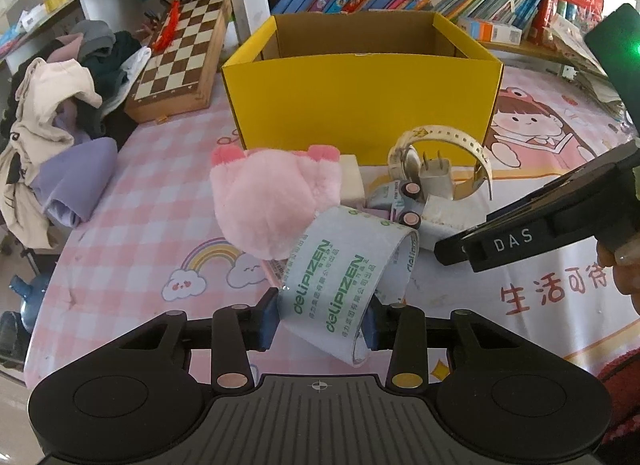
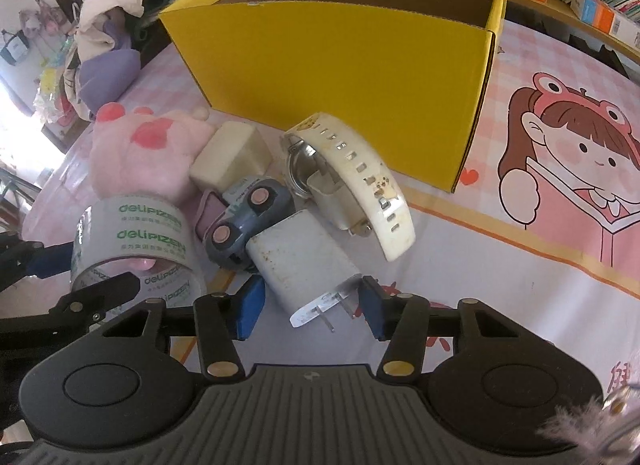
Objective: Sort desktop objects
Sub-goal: 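Grasp the clear tape roll with the left tool while the right tool grasps the white charger plug, then lift the tape roll with the left tool while the right tool carries the charger toward the yellow box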
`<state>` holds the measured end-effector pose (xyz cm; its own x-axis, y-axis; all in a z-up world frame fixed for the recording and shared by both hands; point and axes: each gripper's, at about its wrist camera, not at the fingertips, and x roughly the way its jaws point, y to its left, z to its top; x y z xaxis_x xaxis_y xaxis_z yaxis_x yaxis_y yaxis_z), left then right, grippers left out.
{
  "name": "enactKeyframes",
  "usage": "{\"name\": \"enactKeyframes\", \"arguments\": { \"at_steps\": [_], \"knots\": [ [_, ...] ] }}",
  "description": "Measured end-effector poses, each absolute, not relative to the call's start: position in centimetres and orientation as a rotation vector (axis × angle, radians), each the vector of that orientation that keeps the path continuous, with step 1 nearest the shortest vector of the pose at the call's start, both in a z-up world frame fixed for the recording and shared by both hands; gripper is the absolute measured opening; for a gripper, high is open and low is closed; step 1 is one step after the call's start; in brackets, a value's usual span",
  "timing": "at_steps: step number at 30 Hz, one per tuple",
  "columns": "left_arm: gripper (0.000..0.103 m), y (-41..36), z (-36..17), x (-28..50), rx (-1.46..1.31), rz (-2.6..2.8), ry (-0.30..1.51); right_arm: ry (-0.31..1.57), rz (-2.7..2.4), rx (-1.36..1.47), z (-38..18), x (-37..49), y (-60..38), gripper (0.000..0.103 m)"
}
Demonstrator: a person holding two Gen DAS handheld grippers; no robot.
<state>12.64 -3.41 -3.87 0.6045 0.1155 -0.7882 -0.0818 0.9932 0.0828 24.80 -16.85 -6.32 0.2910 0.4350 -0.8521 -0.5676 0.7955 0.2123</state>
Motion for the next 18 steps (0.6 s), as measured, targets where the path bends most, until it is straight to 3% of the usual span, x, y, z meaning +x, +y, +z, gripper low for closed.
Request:
{"name": "enactKeyframes", "arguments": {
  "at_steps": [6,8,9,18],
  "knots": [
    [0.034,-2.8,-2.9,12.2,-0.003,0.103,0.883,1.040,0.679,-0.127,-5.0,23.6,-17.4,0.049],
    [0.023,-2.6,-2.8,12.0,-0.009,0.088,0.876,1.039,0.670,-0.118,-4.9,23.2,-17.6,0.049],
    [0.008,-2.5,-2.8,12.0,-0.013,0.072,0.876,1.042,0.663,-0.115,-4.9,23.0,-17.8,0.049],
    [0.003,0.5,-3.3,12.4,-0.067,-0.051,0.846,1.022,0.499,-0.066,-3.9,21.0,-18.2,0.049]
  ]
}}
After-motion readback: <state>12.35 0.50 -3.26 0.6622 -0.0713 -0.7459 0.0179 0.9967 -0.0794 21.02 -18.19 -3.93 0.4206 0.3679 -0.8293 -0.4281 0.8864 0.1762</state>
